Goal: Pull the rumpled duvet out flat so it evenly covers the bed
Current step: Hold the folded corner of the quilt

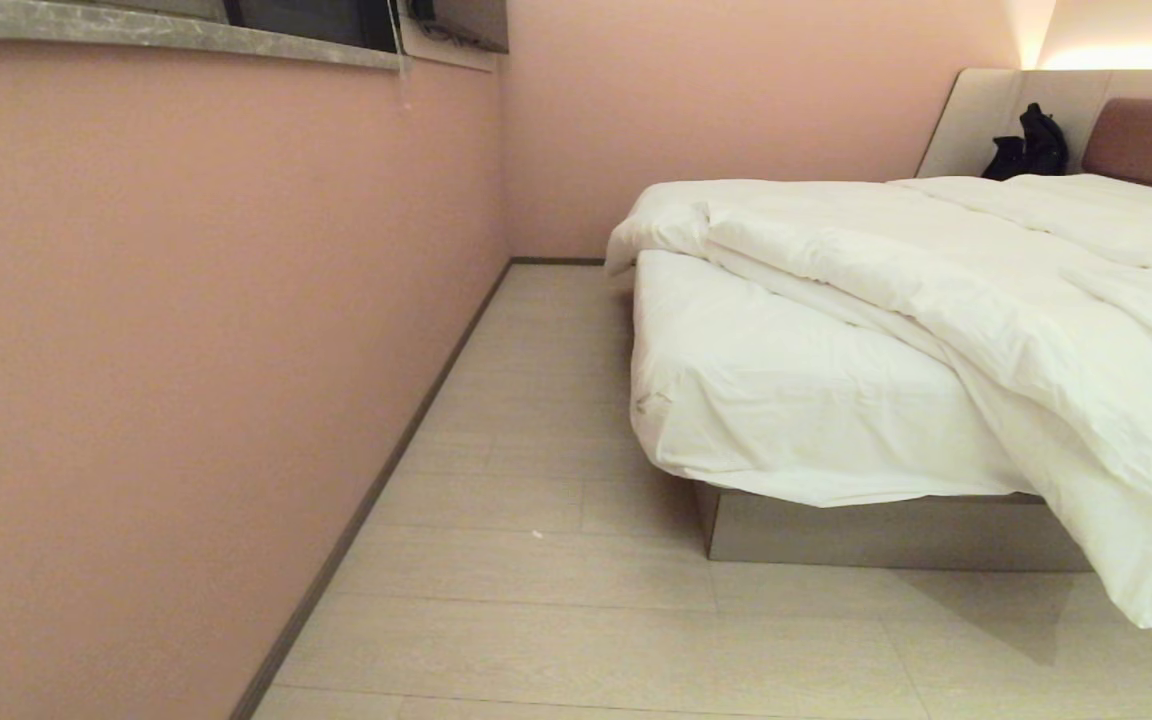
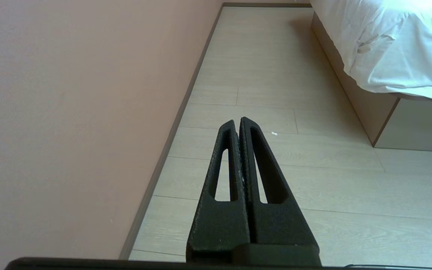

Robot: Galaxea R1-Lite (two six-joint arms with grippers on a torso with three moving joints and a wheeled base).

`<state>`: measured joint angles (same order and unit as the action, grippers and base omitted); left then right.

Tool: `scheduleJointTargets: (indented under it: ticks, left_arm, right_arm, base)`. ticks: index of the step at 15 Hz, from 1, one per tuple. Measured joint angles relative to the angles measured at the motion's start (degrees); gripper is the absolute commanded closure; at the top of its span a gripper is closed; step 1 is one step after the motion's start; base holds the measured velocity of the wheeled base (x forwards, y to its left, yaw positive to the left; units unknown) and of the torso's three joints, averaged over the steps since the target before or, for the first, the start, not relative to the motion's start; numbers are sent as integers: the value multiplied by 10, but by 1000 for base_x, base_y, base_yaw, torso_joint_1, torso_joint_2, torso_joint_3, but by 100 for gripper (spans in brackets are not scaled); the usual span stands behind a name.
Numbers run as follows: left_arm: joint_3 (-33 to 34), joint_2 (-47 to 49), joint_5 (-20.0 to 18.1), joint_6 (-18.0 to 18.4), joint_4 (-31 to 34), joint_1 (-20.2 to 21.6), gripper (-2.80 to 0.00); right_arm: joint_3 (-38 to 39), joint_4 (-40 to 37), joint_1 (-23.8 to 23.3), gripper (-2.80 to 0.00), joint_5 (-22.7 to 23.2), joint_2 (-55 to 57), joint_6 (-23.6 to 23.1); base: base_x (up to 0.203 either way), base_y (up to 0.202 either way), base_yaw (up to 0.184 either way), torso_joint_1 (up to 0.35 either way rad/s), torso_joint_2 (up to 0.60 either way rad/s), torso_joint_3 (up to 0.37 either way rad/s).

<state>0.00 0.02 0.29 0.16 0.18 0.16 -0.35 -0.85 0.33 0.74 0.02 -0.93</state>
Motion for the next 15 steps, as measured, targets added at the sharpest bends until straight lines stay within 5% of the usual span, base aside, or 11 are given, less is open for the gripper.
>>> scheduleJointTargets:
  ticks: [15]
  left_arm:
    - [0, 0, -2, 14, 1, 0, 0]
  right_arm:
    - [0, 0, 0, 0, 0, 0, 0]
  base:
    - [0, 0, 0, 0, 0, 0]
